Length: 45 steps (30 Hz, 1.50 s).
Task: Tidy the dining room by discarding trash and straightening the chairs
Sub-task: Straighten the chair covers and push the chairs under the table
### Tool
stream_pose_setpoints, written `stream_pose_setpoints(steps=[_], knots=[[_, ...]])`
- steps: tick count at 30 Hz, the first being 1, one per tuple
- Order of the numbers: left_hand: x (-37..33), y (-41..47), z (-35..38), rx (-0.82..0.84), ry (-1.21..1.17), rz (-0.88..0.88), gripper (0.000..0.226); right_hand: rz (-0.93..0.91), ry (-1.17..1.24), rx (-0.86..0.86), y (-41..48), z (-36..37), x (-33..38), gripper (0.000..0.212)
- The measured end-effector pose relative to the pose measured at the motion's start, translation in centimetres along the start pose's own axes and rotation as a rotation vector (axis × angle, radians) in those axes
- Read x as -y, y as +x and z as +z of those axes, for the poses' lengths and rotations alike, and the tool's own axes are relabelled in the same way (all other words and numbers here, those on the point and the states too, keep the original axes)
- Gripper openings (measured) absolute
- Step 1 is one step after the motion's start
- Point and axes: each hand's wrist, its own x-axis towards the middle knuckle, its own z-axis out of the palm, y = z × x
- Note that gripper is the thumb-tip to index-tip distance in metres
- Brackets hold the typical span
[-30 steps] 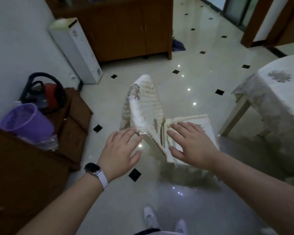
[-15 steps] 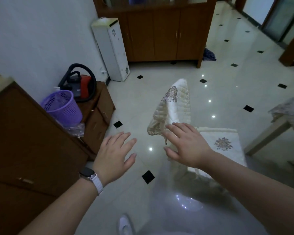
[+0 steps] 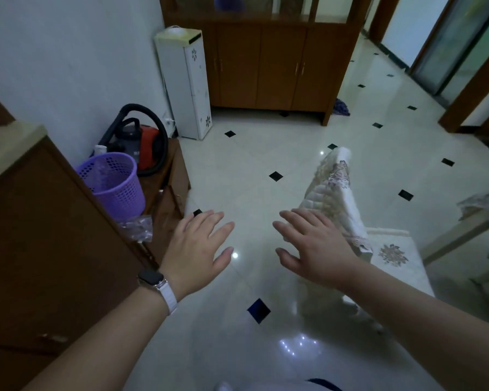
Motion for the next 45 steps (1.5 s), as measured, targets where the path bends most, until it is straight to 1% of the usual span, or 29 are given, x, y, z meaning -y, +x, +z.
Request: stream_pose_setpoints(steps=[6,10,13,17,20,25,29,32,35,40,45], knots=[[5.2,1.8,0.7,-0.03,-0.059,0.002,0.044,0.011,-0.043,0.061,5.4,1.3,0.4,0.05],[7.7,4.5,2.5,-0.019,-0.086,0.017,0.044,0.032,-0.034,0.054,8.8,3.6,-1.2,0.048],[9.6,7.2,4.6,0.023,-0.094,0.017,0.043,0.061,-0.014,0.055,11.4,6.6,-3.2,0.048],[12.6,12.6,7.6,0.079,-0.063,0.054,0.044,0.108,0.032,0.039,15.7,10.8,-6.7,0.048],[14.5,17.8,9.1,0.115,-0.029,0.101,0.044,0.163,0.078,0.068,18.7,13.3,-9.6,0.048],[15.8,27.9,10.7,0.067,-0.035,0.219,0.042,0.225,0.074,0.039,23.2,14.0,-15.6,0.048],[15.7,33.5,12.1,0.061,-0.085,0.254,0.043,0.322,0.03,0.029,25.2,12.5,-20.0,0.05],[15.4,37.1,13.6,0.06,-0.134,0.338,0.043,0.403,-0.018,0.015,25.4,11.5,-22.9,0.05],[14.9,40.9,15.3,0.054,-0.166,0.418,0.043,0.473,-0.053,0.038,25.2,11.1,-25.2,0.049],[14.0,46.5,19.5,0.047,-0.281,0.599,0.043,0.642,-0.11,0.08,24.1,11.9,-26.7,0.048],[13.3,52.3,23.8,0.086,-0.415,0.781,0.043,0.882,-0.197,0.182,24.3,12.0,-26.9,0.05]])
